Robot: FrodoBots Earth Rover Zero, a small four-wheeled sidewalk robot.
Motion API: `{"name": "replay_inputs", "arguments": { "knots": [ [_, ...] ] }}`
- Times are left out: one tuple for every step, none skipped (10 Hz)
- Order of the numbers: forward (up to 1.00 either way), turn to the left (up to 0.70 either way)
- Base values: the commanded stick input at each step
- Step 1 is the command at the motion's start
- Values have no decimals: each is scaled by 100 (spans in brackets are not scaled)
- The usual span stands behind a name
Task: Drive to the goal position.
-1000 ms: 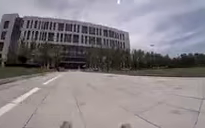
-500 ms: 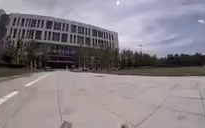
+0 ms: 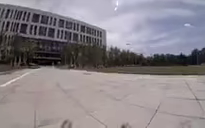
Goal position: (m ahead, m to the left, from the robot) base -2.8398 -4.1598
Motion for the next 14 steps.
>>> {"name": "replay_inputs", "arguments": {
  "knots": [
    [-70,35],
    [-70,35],
    [-70,35],
    [-70,35],
    [-70,35],
    [-70,35],
    [-70,35],
    [-70,35],
    [-70,35],
    [-70,35],
    [-70,35],
    [-70,35],
    [-70,35],
    [-70,35]
  ]
}}
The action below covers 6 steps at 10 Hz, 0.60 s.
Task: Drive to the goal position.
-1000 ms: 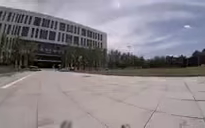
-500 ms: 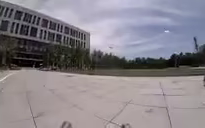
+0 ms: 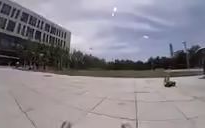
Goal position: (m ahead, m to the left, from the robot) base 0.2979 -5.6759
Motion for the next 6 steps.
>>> {"name": "replay_inputs", "arguments": {
  "knots": [
    [-70,35],
    [-70,35],
    [-70,35],
    [-70,35],
    [-70,35],
    [-70,35]
  ]
}}
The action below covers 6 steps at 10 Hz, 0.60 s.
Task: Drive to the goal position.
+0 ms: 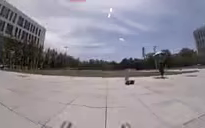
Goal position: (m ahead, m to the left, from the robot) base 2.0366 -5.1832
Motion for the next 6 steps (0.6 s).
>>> {"name": "replay_inputs", "arguments": {
  "knots": [
    [-70,35],
    [-60,30],
    [-3,1],
    [0,0],
    [18,0],
    [67,0]
  ]
}}
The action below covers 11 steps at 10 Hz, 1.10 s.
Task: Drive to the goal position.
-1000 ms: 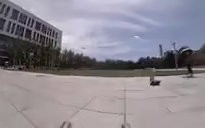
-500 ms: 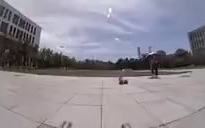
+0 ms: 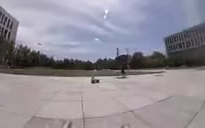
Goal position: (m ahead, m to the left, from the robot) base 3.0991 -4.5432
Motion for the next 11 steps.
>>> {"name": "replay_inputs", "arguments": {
  "knots": [
    [70,-19],
    [70,-35],
    [70,-35],
    [70,-35],
    [70,-35],
    [70,-35],
    [70,-35],
    [70,-35],
    [70,-35],
    [70,-35],
    [70,-35]
  ]
}}
